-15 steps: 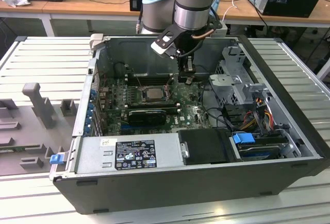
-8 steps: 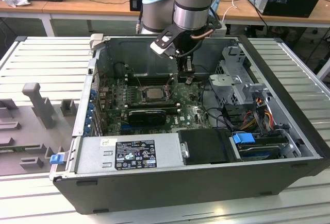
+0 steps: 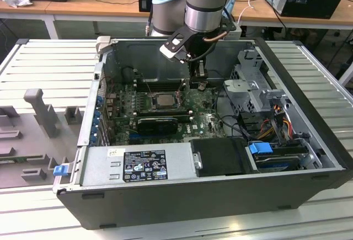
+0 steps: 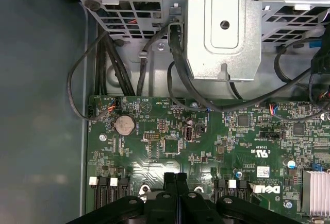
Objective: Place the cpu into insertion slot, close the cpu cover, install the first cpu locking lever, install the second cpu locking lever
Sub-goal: 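Close the cpu cover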
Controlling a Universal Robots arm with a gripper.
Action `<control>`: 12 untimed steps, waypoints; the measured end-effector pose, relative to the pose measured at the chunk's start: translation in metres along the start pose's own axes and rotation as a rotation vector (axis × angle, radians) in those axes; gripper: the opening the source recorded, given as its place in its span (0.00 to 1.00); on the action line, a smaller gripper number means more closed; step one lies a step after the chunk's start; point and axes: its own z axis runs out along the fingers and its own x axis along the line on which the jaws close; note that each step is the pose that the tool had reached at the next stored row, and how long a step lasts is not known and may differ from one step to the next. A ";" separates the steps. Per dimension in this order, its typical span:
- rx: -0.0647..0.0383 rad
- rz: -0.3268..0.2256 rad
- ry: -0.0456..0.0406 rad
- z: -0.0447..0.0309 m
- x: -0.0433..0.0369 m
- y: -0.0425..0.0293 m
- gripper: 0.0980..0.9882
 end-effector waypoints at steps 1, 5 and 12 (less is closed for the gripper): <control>0.000 0.000 0.0000 0.0000 0.0000 -0.0003 0.01; 0.000 0.000 0.0001 0.0000 0.0000 -0.0014 0.01; 0.000 0.000 0.0001 0.0000 0.0001 -0.0040 0.01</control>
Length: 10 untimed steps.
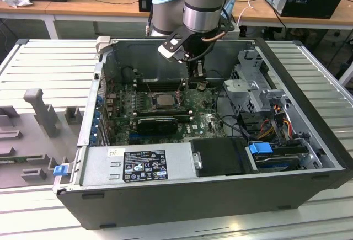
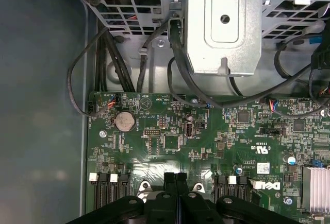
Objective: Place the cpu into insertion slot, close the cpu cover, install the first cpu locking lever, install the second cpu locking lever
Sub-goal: 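Close the cpu cover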
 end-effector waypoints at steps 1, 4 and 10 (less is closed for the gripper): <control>0.000 0.000 0.0000 0.0000 0.0000 -0.0008 0.01; 0.000 0.000 0.0000 0.0000 0.0000 -0.0021 0.01; 0.000 0.000 0.0000 0.0000 0.0001 -0.0048 0.01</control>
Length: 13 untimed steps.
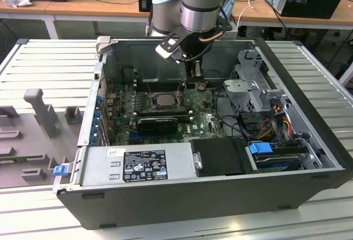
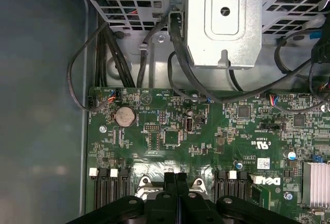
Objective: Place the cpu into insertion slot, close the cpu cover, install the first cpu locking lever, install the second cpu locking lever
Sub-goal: 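Close the cpu cover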
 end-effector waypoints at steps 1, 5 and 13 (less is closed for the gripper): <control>0.000 0.000 0.0001 0.0000 0.0000 -0.0003 0.01; 0.000 0.000 0.0000 0.0001 0.0000 -0.0018 0.01; 0.000 0.000 0.0000 0.0000 0.0001 -0.0078 0.01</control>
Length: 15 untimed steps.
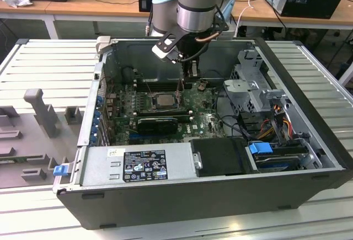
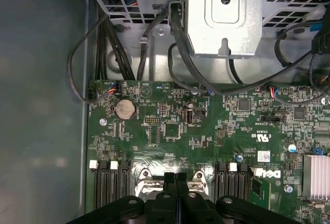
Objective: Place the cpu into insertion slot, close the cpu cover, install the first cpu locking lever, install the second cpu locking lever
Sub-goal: 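Close the cpu cover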
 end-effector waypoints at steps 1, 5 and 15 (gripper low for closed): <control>0.000 0.000 0.0000 0.0000 0.0000 -0.0004 0.01; 0.000 0.000 0.0000 -0.0001 0.0001 -0.0031 0.01; 0.002 0.000 0.0002 0.0023 0.0003 -0.0146 0.01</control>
